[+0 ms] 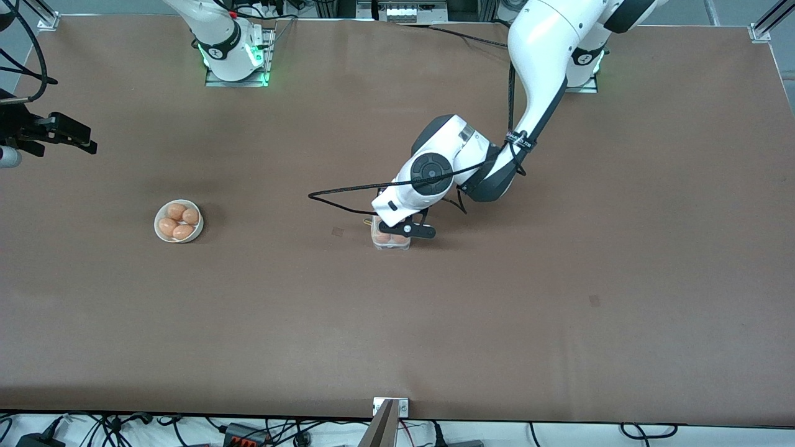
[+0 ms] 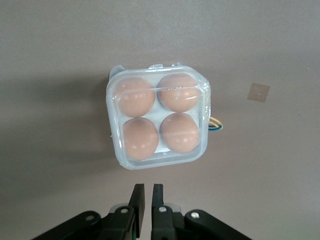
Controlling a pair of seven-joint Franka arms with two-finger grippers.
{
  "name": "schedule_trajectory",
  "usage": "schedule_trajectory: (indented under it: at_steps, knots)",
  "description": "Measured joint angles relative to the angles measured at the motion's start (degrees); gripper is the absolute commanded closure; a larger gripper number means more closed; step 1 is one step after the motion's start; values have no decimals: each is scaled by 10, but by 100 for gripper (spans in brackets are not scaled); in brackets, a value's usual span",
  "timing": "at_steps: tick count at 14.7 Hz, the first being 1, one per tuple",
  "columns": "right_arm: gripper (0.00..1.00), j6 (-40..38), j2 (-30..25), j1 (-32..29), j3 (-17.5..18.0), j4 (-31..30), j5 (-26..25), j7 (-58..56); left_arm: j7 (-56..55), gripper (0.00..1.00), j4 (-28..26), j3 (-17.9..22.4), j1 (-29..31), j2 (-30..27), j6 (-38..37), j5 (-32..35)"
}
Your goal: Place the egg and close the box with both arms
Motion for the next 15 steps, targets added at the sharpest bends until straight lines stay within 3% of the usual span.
schedule_trajectory:
  at_steps: [7, 11, 15]
  knots:
    - [0, 0, 0, 0, 0, 0, 0, 0, 2, 69, 6, 2, 18, -1, 0, 0]
    - [0, 0, 0, 0, 0, 0, 0, 0, 11, 48, 13, 2, 50, -13, -2, 0]
    - [0, 0, 0, 0, 0, 0, 0, 0, 57, 43, 13, 2, 75, -36, -43, 2]
